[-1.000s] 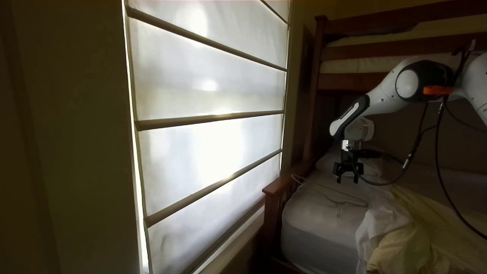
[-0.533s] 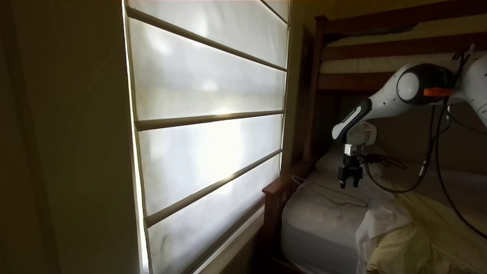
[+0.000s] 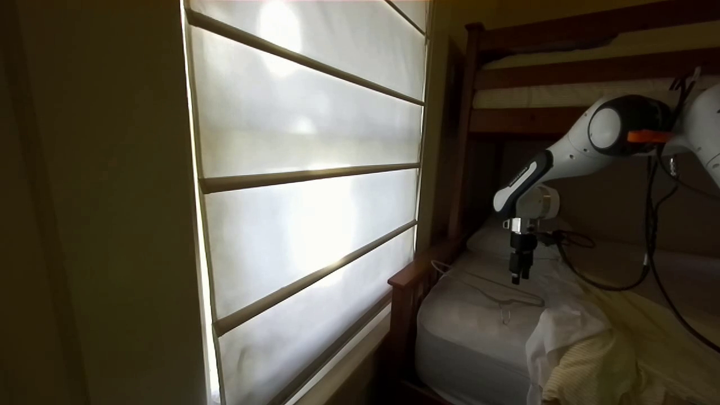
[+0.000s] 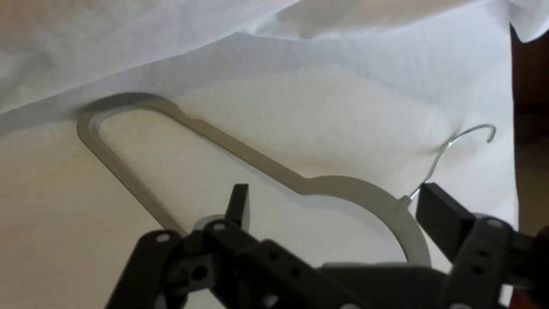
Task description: Move the coat hanger to the top end of the bed
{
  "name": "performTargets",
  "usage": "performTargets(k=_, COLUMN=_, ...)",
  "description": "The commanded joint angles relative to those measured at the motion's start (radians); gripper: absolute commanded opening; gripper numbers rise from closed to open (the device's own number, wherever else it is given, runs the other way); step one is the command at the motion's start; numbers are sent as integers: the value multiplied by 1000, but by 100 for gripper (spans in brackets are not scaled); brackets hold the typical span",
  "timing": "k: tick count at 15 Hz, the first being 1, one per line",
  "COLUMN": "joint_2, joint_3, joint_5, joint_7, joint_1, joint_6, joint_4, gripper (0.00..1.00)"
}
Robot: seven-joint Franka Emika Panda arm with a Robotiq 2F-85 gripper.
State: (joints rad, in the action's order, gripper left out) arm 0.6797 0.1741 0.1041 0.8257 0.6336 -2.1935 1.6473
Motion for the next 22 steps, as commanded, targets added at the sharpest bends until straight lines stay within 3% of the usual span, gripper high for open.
performTargets(k=1, joint_2=9, joint_3=-24, joint_5=-55, joint_7=179, joint_1=35, joint_6=-45, joint_4=23, gripper=100)
performTargets(k=3, joint_2=23, joint_3=-31, joint_5=-67, joint_7=279, joint_1=47, joint_6=-59, joint_4=14, gripper=100)
performTargets(k=4, joint_2=23, joint_3=-15, joint_5=-39, joint_7=195, joint_1=30, joint_6=-28, joint_4=-2, gripper=100)
performTargets(k=8, joint_2=28, joint_3=-16, joint_5=-39, joint_7=202, joint_1=32, joint_6=-31, joint_4=-4, gripper=100)
performTargets(k=10, joint_2=16, joint_3=-69, joint_5=-19, joint_7=358, joint_1=73, joint_6=-81, joint_4=17, gripper=100)
performTargets(k=16, joint_2=11, joint_3=-126, joint_5=-23, joint_7=666, joint_1=112, joint_6=-199, joint_4=66, gripper=100)
performTargets(k=22, joint_2=17, joint_3=-124, joint_5=-66, joint_7=964, joint_1=114, joint_6=-222, joint_4=122, gripper=100)
